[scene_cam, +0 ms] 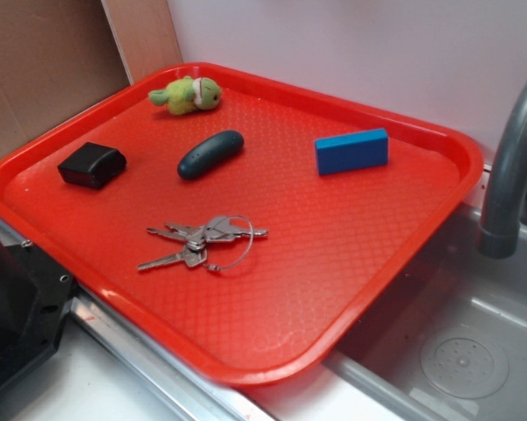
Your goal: Grab the green animal.
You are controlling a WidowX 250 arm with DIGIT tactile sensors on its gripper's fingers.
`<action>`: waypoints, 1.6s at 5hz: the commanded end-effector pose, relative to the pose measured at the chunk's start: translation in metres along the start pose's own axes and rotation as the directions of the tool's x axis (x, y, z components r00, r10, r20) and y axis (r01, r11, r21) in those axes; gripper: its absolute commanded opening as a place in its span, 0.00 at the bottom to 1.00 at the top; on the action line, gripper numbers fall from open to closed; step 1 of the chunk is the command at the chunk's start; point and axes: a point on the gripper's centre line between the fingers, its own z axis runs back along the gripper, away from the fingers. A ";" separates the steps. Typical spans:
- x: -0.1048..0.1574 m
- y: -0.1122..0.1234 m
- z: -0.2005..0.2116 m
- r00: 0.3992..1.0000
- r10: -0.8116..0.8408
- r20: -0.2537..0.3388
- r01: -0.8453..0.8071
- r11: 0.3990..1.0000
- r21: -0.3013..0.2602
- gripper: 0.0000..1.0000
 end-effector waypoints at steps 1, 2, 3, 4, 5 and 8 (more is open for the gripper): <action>0.048 0.049 -0.035 0.912 -0.399 0.099 0.391 0.916 0.084 1.00; 0.054 0.032 -0.062 0.852 -0.517 0.086 0.513 0.856 0.063 1.00; 0.055 0.011 -0.079 0.848 -0.523 0.084 0.525 0.851 0.008 1.00; 0.048 -0.011 -0.092 0.863 -0.501 0.058 0.503 0.864 -0.015 1.00; 0.047 -0.014 -0.104 0.877 -0.479 0.018 0.479 0.878 0.012 1.00; 0.055 0.000 -0.172 0.877 -0.469 -0.105 0.475 0.879 0.046 1.00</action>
